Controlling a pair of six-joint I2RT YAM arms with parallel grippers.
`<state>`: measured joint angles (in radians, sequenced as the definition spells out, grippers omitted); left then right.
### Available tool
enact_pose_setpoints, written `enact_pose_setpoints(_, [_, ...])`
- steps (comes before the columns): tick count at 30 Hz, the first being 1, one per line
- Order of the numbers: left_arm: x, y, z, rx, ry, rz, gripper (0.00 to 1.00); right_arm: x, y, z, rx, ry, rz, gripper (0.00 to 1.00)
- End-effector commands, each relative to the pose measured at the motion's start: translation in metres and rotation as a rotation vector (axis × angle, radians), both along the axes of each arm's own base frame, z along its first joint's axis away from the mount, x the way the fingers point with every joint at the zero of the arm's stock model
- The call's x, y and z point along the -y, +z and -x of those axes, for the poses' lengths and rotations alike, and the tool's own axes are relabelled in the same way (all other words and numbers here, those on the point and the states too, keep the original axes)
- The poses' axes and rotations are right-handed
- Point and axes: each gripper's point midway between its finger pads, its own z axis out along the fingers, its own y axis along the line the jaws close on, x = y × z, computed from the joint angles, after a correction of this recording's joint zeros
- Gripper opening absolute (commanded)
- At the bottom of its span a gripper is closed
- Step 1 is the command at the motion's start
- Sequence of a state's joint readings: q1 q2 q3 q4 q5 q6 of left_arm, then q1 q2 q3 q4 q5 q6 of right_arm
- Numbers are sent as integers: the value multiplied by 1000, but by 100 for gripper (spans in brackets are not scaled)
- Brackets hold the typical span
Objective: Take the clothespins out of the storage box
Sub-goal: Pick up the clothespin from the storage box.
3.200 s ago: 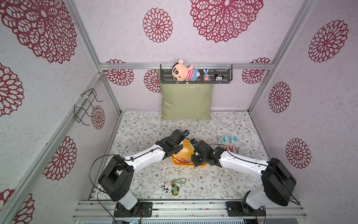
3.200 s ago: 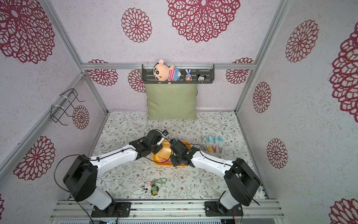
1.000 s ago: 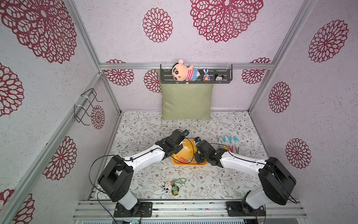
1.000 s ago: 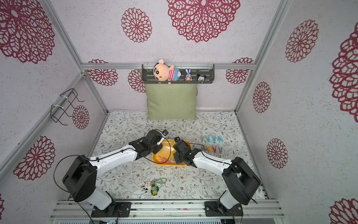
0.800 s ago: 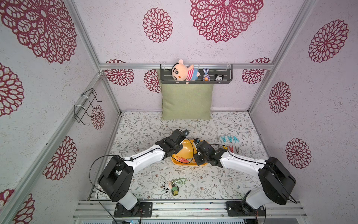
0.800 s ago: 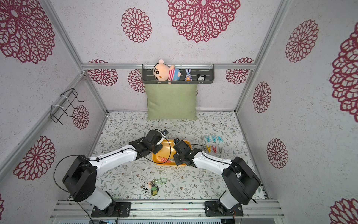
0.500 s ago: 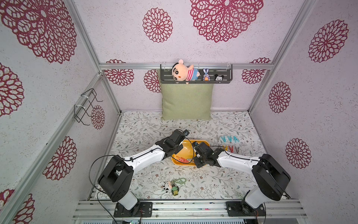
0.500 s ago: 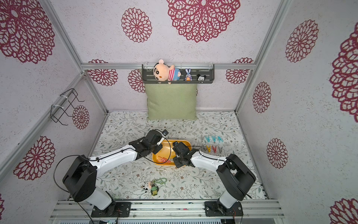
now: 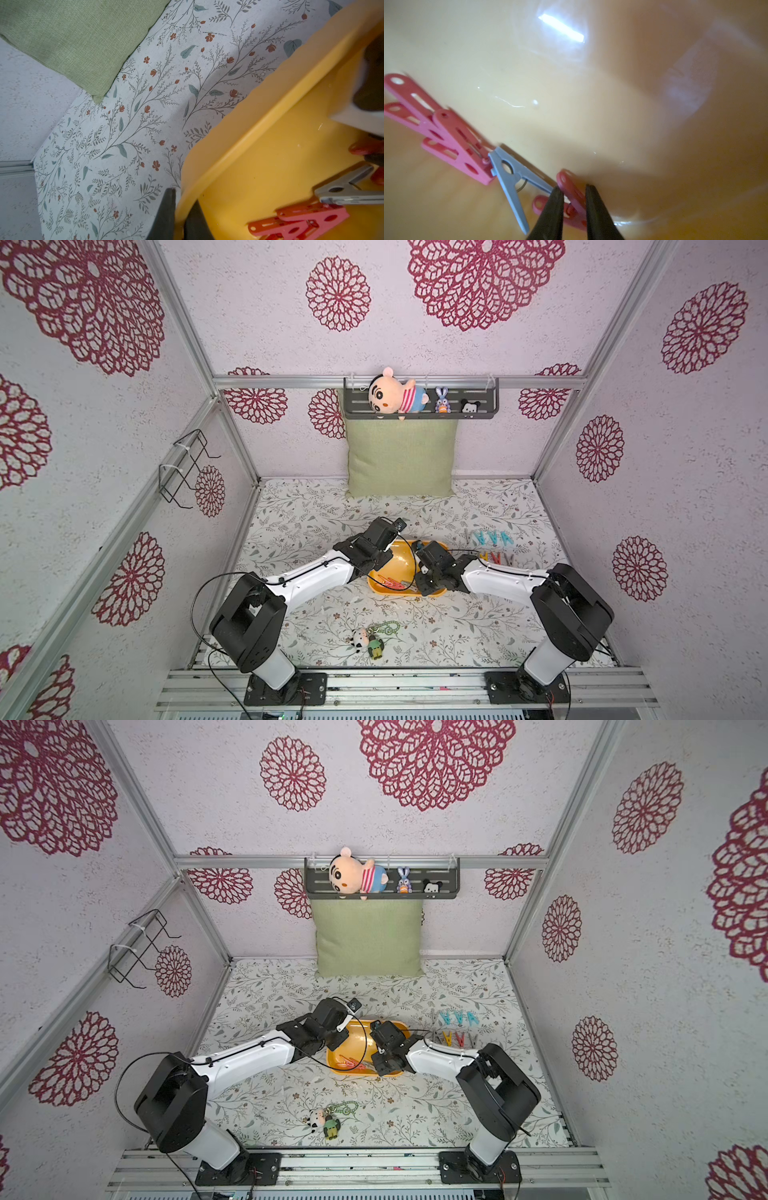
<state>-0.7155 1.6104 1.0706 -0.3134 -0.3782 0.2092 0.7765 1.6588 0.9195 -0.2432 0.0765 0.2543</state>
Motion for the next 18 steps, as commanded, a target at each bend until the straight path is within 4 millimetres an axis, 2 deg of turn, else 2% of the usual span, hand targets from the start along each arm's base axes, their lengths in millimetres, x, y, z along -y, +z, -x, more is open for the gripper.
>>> enact_pose_setpoints(1, [-2,-4,9,-23,-31,-56,0,-3,6,-12,35,-12,-10,23])
enact_pose_setpoints(6, [-2,-3,9,-21,-31,-55,0,-5,4,-13,29,-11,-17,22])
enact_pose_setpoints(9, [-2,-2,9,-19,-29,-55,0,-5,4,-13,31,-14,-21,15])
enact_pose_setpoints(12, [-2,-2,9,-20,-31,-54,0,-4,11,-15,48,-24,-25,7])
enact_pose_setpoints(18, [-2,-2,10,-21,-31,-54,0,0,32,-18,94,-49,-43,0])
